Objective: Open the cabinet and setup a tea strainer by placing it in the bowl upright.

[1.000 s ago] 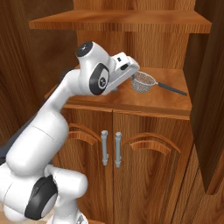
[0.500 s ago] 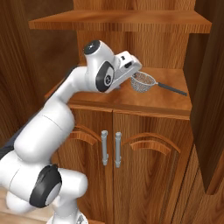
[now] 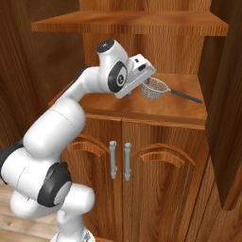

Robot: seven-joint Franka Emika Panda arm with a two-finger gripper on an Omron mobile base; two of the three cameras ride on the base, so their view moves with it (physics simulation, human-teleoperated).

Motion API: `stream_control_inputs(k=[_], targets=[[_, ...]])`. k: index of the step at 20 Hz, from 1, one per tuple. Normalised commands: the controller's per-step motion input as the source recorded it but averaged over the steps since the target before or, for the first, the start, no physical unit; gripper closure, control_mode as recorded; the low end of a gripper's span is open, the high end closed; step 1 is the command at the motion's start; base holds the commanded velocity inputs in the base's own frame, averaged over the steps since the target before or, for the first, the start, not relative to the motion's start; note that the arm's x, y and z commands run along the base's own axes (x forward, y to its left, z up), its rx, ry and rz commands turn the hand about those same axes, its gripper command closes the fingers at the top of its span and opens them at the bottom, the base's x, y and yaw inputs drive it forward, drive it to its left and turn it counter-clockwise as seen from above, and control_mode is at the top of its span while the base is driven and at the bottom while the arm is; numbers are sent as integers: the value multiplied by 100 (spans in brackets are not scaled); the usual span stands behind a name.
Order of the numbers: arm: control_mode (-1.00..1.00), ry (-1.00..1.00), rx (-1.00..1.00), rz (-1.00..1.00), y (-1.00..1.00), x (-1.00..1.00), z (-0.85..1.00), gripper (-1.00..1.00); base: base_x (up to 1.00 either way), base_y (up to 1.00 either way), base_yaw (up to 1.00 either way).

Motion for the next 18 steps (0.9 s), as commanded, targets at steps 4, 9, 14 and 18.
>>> stream_control_inputs(k=[4,9,14,18], targets=[[-100,0,0,0,-10,29,-15,-100,0,0,0],[-100,0,0,0,-16,24,-12,-100,0,0,0],[-100,1,0,0,-22,16,-2,-100,0,0,0],[-100,0,0,1,-7,16,-7,-100,0,0,0]])
